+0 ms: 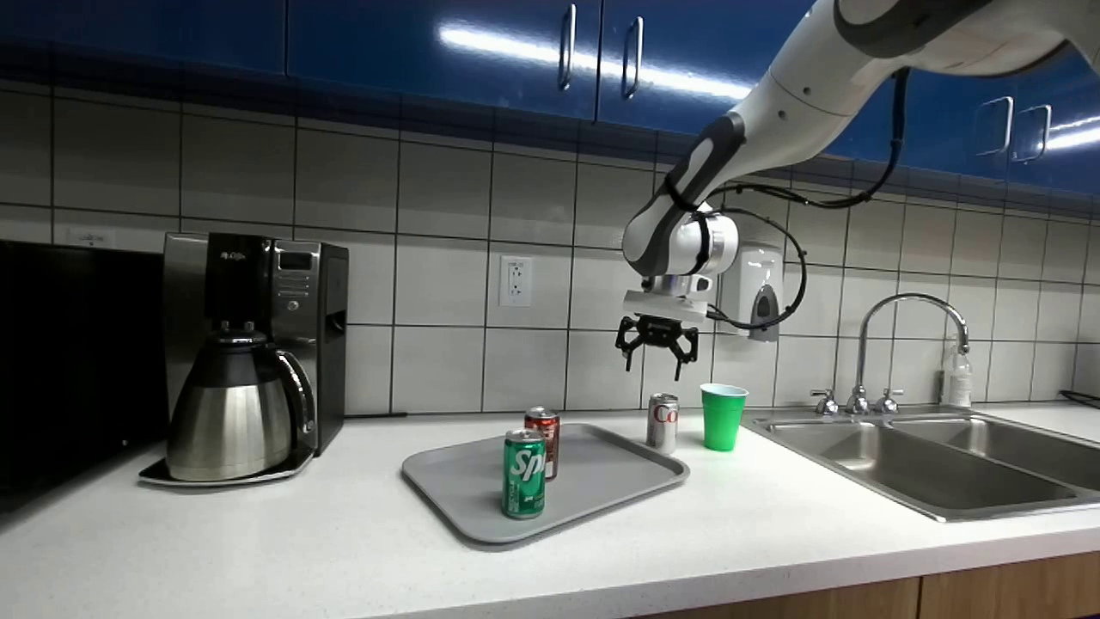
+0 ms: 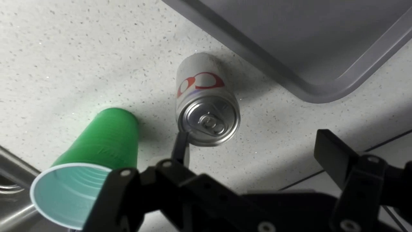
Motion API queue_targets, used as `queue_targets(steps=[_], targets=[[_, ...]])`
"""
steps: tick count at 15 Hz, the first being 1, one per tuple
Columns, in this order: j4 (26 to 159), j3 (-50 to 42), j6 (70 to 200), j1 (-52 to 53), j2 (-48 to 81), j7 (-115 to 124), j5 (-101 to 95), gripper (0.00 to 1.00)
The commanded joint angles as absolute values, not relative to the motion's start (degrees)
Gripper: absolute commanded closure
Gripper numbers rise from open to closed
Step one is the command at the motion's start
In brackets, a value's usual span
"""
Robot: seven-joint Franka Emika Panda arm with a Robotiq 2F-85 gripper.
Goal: Take the cans off of the tray
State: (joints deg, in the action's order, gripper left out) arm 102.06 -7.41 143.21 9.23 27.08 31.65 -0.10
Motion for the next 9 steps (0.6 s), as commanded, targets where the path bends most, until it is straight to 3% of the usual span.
queue_targets(steps=[1, 9], targets=[[109.6, -7.4, 146.2, 10.4, 20.7, 32.8, -2.3, 0.0], [113.7, -4.5, 144.2, 12.3, 17.3, 30.8, -4.8, 0.0]])
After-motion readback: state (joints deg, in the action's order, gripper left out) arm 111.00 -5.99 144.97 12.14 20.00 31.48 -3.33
